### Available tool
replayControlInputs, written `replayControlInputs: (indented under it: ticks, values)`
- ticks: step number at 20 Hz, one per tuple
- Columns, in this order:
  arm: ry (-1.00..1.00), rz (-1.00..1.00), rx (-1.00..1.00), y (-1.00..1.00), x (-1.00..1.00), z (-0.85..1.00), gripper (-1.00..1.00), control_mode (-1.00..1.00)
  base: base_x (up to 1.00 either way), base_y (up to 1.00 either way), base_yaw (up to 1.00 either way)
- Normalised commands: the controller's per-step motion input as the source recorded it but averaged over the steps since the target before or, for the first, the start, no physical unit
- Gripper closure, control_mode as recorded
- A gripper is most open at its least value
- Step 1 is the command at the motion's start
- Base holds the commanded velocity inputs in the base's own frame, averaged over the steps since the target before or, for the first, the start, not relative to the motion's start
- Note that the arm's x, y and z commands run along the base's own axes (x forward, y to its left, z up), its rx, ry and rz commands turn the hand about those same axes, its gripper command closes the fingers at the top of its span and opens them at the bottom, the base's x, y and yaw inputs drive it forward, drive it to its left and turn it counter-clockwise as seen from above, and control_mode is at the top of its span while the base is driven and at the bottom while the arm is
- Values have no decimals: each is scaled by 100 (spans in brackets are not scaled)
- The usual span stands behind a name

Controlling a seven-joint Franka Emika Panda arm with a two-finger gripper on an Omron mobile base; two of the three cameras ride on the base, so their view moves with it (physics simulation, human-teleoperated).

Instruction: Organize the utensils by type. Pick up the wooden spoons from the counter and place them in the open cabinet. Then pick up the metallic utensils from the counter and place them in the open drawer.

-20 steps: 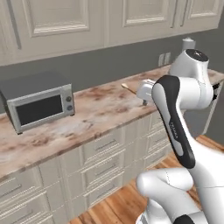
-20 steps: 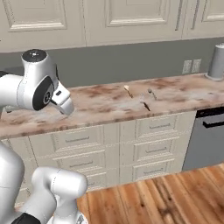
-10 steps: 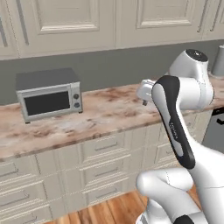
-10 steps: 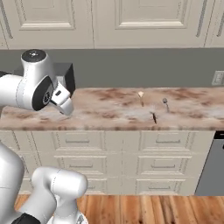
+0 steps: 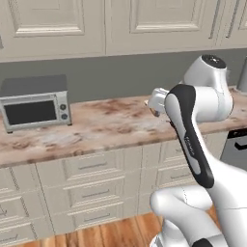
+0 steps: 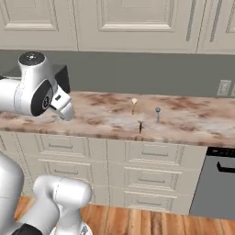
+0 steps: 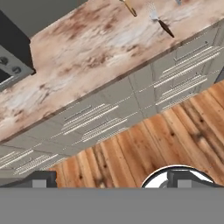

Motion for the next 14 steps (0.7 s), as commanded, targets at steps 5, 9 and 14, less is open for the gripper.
replayControlInputs:
  ticks: [5, 9, 14]
  values:
    - [0, 0, 0, 0, 0, 0, -100, 100, 53, -71, 5]
    - [0, 0, 0, 0, 0, 0, -100, 100, 62, -53, 18]
    - [0, 0, 0, 0, 0, 0, -100, 100, 57, -39, 21]
